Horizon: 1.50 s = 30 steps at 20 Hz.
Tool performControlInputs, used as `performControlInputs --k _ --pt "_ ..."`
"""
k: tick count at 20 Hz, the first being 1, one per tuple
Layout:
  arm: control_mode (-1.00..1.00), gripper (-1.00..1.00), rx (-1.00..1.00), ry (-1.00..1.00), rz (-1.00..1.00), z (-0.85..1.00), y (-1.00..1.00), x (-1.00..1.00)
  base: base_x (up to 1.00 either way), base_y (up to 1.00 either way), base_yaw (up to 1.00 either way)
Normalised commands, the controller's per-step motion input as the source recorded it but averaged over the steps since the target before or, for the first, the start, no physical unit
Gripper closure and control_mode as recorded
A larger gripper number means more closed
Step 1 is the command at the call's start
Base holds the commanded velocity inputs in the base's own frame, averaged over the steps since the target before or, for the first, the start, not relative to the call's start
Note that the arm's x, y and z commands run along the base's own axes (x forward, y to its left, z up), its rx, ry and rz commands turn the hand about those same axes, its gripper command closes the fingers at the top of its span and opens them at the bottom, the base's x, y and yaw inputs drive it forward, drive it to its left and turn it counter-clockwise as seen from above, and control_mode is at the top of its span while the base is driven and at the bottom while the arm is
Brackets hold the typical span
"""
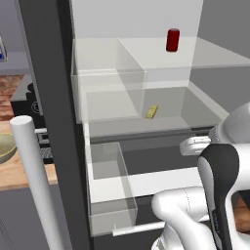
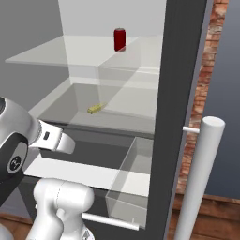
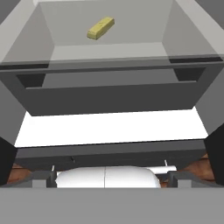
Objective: Pick the egg and butter from the fridge and place them by the bowl for mixing.
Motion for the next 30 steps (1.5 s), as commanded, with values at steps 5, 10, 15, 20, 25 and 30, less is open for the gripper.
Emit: performControlInputs --k 5,10,15,20,25,30 --pt "-1.00 -1.00 0.00 -0.03 0.01 0.05 0.02 0.00 -0.03 0.03 0.07" --pt "-1.00 -1.00 0.00 -0.28 0.01 0.34 0.00 0.05 0.00 0.00 0.00" --pt "-1.00 -1.00 0.00 -0.15 -0.13 0.20 0.00 0.45 0.00 0.00 0.00" --pt "-1.00 -1.00 0.02 0.01 -0.06 0.08 0.00 0.80 0.00 0.00 0.00" --pt "-1.00 -1.00 0.07 0.04 0.00 0.01 -0.01 0.71 0.00 0.00 0.00" --pt "-1.00 -1.00 0.00 0.16 0.00 -0.28 0.03 0.61 0.00 0.00 0.00"
